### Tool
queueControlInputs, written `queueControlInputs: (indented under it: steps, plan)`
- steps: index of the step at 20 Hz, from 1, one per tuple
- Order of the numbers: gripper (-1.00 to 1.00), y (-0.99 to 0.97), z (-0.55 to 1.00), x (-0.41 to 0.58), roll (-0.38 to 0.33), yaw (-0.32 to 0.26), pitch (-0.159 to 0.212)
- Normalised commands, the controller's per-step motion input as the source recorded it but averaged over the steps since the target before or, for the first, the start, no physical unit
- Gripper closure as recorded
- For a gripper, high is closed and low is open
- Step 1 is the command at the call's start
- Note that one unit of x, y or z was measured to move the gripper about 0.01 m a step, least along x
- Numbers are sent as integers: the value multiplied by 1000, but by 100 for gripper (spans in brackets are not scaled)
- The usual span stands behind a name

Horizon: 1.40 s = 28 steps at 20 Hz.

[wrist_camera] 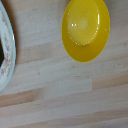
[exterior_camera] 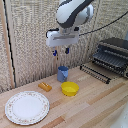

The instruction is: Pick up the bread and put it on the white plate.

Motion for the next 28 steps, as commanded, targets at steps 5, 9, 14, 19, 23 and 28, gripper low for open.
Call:
queueControlInputs:
  steps: [5,9,14,19,23,28]
  plan:
    - [-100,385,-153,425,-51,100,30]
    - [-100,260,-99,441,-21,103,16]
    - [-100,125,-162,415,-8,124,13]
    - [-100,87,-255,430,-4,97,53]
    - [-100,135,-256,366,-1,88,92]
    - [-100,178,-235,271,-4,99,63]
